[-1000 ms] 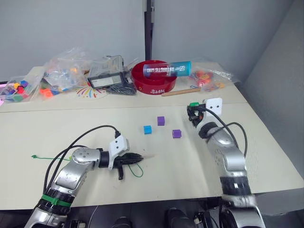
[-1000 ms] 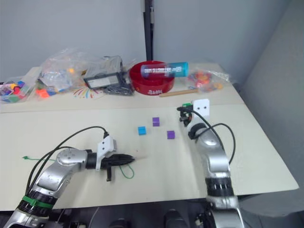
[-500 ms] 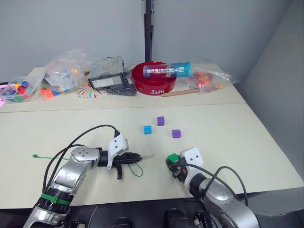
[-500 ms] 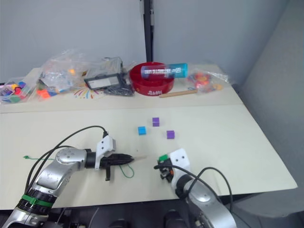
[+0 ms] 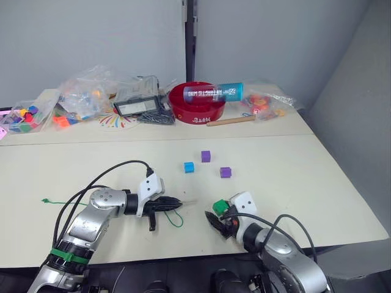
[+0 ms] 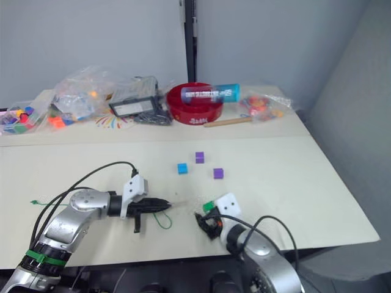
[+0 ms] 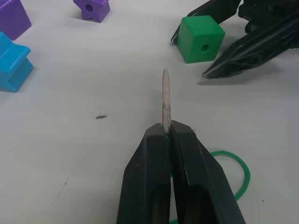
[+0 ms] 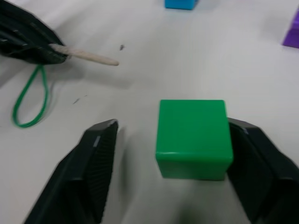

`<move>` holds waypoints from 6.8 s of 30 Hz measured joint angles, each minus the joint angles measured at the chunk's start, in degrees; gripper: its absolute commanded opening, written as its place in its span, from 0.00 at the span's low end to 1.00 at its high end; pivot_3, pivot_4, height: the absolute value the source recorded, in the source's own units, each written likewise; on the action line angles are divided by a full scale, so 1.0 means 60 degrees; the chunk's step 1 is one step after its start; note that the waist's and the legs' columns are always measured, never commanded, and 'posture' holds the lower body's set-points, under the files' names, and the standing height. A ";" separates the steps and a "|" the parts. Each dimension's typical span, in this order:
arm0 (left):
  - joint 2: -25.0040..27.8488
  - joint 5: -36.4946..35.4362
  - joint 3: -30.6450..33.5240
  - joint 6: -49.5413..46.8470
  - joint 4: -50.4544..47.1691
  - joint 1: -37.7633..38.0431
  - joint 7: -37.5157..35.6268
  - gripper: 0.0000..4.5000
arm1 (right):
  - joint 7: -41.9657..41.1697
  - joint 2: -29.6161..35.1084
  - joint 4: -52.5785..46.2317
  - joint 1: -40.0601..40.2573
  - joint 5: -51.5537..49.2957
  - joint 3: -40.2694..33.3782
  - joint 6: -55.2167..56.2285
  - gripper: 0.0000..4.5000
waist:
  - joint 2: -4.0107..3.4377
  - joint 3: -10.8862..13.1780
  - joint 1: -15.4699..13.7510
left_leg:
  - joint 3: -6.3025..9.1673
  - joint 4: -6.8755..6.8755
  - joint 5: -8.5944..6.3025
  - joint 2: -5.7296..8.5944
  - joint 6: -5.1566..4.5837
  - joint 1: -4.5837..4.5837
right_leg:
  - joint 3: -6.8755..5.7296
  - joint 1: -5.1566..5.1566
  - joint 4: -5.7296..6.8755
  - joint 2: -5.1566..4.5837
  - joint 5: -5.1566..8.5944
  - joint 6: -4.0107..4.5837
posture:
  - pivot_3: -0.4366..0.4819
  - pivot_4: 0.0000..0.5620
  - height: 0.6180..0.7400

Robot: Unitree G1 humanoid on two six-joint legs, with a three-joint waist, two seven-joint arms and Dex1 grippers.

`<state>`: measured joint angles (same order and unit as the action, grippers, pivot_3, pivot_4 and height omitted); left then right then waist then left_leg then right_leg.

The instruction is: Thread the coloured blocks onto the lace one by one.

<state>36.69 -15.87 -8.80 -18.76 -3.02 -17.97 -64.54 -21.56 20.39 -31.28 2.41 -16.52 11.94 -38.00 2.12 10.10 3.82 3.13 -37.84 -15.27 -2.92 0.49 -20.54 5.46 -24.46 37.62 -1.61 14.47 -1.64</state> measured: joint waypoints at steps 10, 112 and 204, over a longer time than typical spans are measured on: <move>0.0210 -0.0012 0.0102 -0.0015 0.0187 -0.0314 -0.0140 0.00 | -0.5817 0.3390 0.1442 -0.2683 -0.1209 -0.0346 0.1643 1.00 | 0.0013 0.0017 0.0034 | -0.0005 0.0001 -0.0005 0.0002 -0.0009 0.0025 | 0.0000 0.0032 -0.0025 0.0002 -0.0001 -0.0007 | 0.48 0.27 0.92; -0.0402 0.1513 -0.1878 -0.1672 -0.1329 -0.1233 0.0650 0.00 | -0.6915 0.1660 0.4501 -0.4479 0.1879 0.1086 0.2773 0.26 | 0.0002 0.0038 0.0039 | -0.0002 0.0001 -0.0006 0.0005 -0.0011 0.0046 | 0.0010 0.0040 0.0000 0.0006 -0.0053 0.0060 | 0.48 0.27 0.92; -0.0891 0.0993 -0.1888 -0.1637 -0.1158 -0.1213 0.0428 0.00 | -0.7202 0.2098 0.3778 -0.4289 0.1776 0.1219 0.1909 0.26 | 0.0012 0.0004 -0.0212 | -0.0004 -0.0003 -0.0005 0.0013 -0.0010 0.0056 | 0.0005 0.0070 -0.0016 -0.0007 -0.0050 0.0053 | 0.48 0.27 0.92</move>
<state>31.34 -9.91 -20.13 -28.58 -9.97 -25.25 -61.97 -64.77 32.98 -8.61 -23.33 -5.87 19.25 -26.54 2.19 10.12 2.55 3.11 -37.87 -15.30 -2.84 0.43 -20.20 5.49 -24.04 37.52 -1.65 14.17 -1.33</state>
